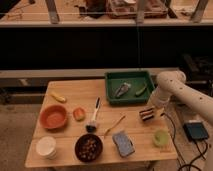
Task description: Wipe table surface with eraser
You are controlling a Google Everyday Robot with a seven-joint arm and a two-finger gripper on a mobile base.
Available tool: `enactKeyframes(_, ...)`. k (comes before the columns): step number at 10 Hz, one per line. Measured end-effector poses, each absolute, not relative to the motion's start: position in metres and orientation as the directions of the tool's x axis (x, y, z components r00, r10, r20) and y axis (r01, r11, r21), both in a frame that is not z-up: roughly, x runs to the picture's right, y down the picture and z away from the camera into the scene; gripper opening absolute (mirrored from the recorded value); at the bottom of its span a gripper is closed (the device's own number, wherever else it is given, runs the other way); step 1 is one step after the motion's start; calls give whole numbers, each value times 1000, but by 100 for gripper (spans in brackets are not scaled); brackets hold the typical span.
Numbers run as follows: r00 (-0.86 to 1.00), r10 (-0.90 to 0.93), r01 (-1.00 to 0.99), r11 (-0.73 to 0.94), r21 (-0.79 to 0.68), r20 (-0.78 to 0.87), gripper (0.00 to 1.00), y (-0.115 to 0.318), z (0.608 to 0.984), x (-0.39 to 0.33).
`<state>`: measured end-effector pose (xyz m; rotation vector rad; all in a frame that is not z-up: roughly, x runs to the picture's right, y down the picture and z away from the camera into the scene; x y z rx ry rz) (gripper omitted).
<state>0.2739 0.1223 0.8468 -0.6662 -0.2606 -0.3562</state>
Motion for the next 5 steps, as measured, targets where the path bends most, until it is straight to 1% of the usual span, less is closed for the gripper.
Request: enactKeyframes(5, 872, -276, 468, 716, -518, 405, 0, 114, 859, 229)
